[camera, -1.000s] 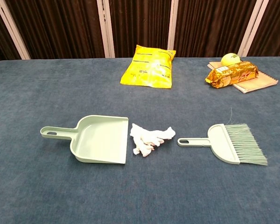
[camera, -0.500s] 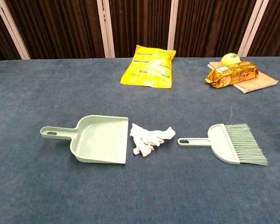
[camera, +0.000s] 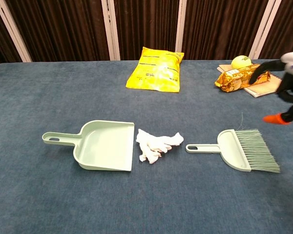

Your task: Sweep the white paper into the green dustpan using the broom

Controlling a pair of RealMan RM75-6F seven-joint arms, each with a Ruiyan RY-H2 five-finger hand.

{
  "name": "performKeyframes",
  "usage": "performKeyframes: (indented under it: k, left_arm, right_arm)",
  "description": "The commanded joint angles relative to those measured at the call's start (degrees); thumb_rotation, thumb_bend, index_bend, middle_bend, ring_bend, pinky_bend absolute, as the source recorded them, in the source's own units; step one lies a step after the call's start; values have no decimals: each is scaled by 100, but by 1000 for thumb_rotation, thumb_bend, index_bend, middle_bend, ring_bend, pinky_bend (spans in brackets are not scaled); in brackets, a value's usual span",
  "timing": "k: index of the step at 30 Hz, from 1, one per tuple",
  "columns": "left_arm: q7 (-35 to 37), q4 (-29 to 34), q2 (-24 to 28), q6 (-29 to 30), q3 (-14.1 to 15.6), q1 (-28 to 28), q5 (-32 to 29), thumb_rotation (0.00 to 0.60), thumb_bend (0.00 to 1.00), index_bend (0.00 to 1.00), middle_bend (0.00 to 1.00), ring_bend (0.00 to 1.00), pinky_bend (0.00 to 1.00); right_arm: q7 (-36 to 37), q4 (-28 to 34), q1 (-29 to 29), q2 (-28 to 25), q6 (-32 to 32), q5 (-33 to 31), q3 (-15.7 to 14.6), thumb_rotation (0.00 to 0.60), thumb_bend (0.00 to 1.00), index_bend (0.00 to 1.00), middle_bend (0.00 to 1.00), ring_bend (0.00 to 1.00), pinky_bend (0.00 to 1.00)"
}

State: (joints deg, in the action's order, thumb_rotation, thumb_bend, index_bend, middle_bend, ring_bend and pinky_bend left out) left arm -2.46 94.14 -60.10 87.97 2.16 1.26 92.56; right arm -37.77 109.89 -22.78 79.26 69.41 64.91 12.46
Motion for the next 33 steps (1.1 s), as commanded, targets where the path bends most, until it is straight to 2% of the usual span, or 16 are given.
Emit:
performKeyframes:
  k: [1,5,9,13,23,33]
  left_arm:
    - [25,-5,14,-10,4,2,-6,600,0,0,0,0,0]
    - [55,-6,30,-13,8,1,-8,600,0,0,0,0,0]
    - [73,-15,36,1,13,-5,1,600,0,0,0,0,0]
    - [80,-22,37,-2,12,-5,-3,600,0,0,0,0,0]
    - [53,-1,30,-14,8,1,-14,600,0,0,0,0,0]
    - [30,22,24,-31,3,9,-27,600,0,0,0,0,0]
  right_arm:
    - [-412,-98,-280,430,-42,-379,30,600,228,363,905,924,863]
    - [-760,-251,-445,832,37,-570,-77,600,228,411,905,923,863]
    - [-989,-552,-588,1300,79,-755,-216,600,228,418,905,923,863]
    - [-1159,-897,-744,1648,100,-953,-197,600,229,418,905,923,863]
    - [-1260,-1291,-986,1982,89,-1276,-131,600,256,429,905,923,863]
    - [-1185,-1621,-1091,2126,32,-1455,-196,600,291,430,905,923,863]
